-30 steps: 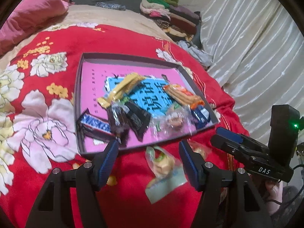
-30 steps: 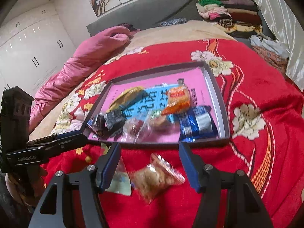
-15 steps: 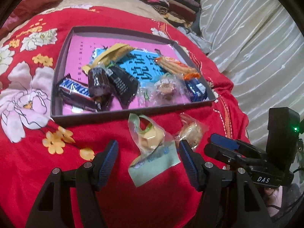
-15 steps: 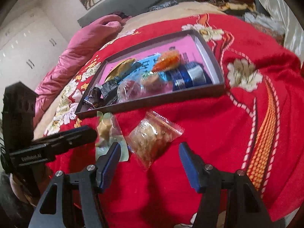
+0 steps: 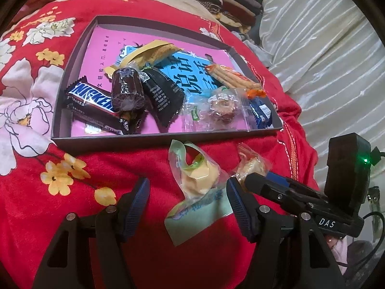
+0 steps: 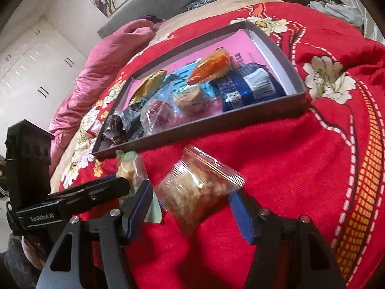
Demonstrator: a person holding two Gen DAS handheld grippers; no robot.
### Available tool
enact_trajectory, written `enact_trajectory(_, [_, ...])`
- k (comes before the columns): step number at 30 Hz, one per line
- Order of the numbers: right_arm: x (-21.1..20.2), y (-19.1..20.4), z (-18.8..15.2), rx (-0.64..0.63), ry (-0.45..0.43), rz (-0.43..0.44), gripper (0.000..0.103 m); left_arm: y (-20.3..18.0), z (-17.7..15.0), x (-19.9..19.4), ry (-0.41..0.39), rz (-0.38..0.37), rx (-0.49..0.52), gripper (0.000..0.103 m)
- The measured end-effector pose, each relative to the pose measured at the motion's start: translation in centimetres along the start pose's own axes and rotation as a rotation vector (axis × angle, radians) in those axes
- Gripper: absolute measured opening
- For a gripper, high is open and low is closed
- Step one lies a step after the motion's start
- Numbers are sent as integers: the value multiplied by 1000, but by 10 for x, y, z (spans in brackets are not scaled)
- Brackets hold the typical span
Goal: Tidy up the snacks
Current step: 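Grasp the clear bag with yellow cake using the left tool while the right tool grasps the cookie bag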
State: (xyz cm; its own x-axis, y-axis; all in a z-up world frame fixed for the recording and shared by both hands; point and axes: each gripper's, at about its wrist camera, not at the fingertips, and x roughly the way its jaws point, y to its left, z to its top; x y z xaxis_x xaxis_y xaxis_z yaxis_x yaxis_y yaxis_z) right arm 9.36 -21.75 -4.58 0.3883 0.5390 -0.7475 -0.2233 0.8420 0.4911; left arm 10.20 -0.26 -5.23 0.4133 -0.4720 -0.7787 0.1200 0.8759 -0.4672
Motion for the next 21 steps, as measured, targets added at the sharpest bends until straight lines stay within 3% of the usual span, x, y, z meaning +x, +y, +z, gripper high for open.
enact_trajectory(6, [8,3,3,-26,1,20,65,0,1,3,-2,-17,-10,68])
enact_trajectory(11, [13,6,6,-62,-11,3,54,-4,0,6,-8,-19,-7,66])
enact_trajectory(15, [11,6,6,-67,-12,8,52,-11,1,12,-10,-19,0,65])
enact_trajectory(21, [0,2,2,-71,-25,-8,51,-23,5,23,-9,0,24,54])
